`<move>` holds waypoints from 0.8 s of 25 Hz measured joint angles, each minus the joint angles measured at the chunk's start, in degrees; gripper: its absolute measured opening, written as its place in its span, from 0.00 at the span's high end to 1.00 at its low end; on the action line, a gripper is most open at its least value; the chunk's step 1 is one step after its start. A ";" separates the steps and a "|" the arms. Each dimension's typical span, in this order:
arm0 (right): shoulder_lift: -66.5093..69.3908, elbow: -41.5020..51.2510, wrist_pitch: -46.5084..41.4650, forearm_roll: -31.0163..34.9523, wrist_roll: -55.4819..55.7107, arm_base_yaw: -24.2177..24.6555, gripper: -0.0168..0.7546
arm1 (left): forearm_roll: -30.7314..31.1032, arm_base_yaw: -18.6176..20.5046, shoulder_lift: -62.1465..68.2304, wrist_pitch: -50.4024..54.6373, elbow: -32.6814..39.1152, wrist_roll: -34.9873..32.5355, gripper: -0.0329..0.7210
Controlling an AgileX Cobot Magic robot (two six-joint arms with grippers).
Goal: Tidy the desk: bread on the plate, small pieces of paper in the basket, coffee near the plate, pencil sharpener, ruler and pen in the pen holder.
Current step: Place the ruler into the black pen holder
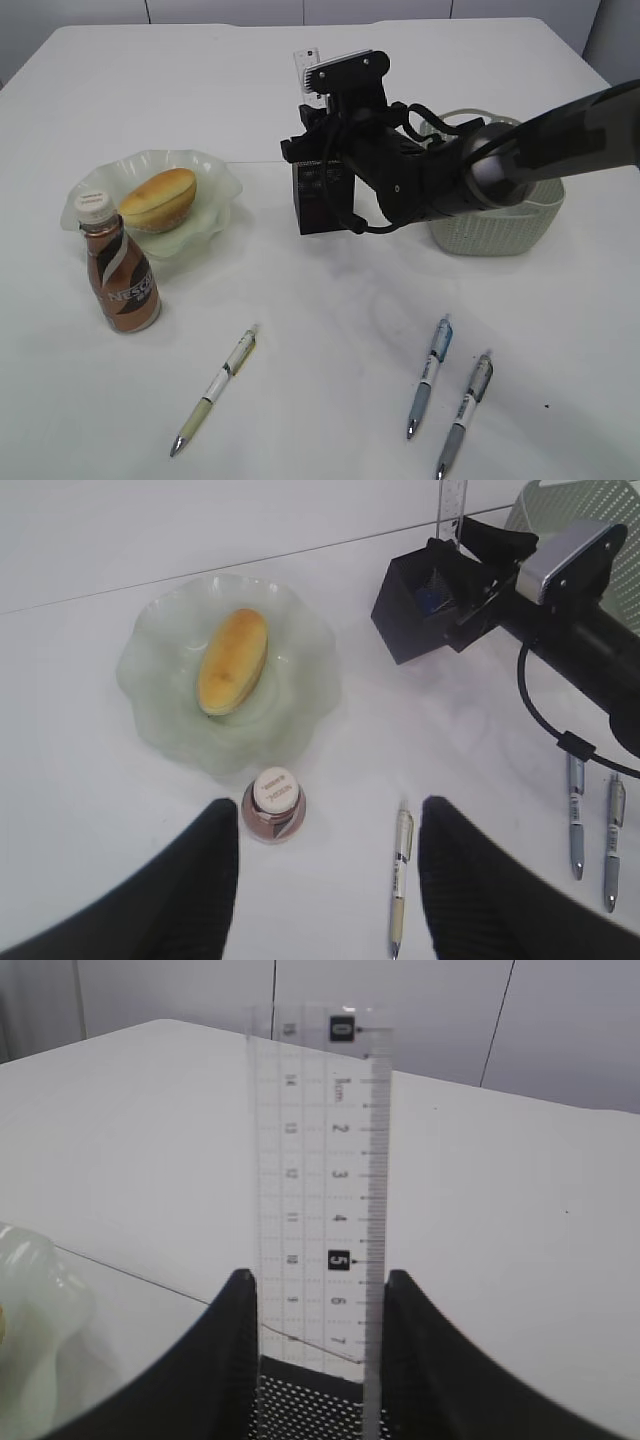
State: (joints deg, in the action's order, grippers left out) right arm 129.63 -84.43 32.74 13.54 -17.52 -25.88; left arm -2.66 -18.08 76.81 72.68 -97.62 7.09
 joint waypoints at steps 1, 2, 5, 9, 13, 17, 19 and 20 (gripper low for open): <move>0.00 0.00 0.00 0.06 0.00 0.00 0.61 | 0.00 0.00 0.00 0.00 0.00 0.00 0.40; 0.00 0.00 -0.11 0.15 0.00 0.00 0.60 | 0.00 0.00 0.00 0.00 0.00 0.00 0.40; 0.00 0.00 -0.11 0.15 0.00 0.00 0.57 | 0.00 0.00 0.00 0.00 0.00 0.00 0.40; 0.00 0.00 -0.40 0.28 0.00 0.00 0.56 | 0.00 0.00 0.00 0.00 0.00 0.00 0.40; 0.00 0.00 -1.97 0.33 0.03 0.00 0.55 | -0.10 0.00 0.00 0.00 0.00 0.00 0.40; 0.00 0.00 -2.72 0.42 0.03 0.00 0.55 | -0.22 0.00 0.00 0.00 0.00 0.00 0.40; -0.20 -0.64 -5.08 0.80 0.03 0.00 0.55 | -0.22 0.00 0.00 0.00 0.00 0.00 0.40; -0.23 -0.87 -5.89 0.95 0.03 0.00 0.55 | -0.24 0.00 0.00 0.00 0.00 0.00 0.40</move>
State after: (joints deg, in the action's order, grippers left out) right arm 129.40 -85.29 26.86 14.49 -17.48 -25.88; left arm -2.90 -18.08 76.81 72.68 -97.62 7.09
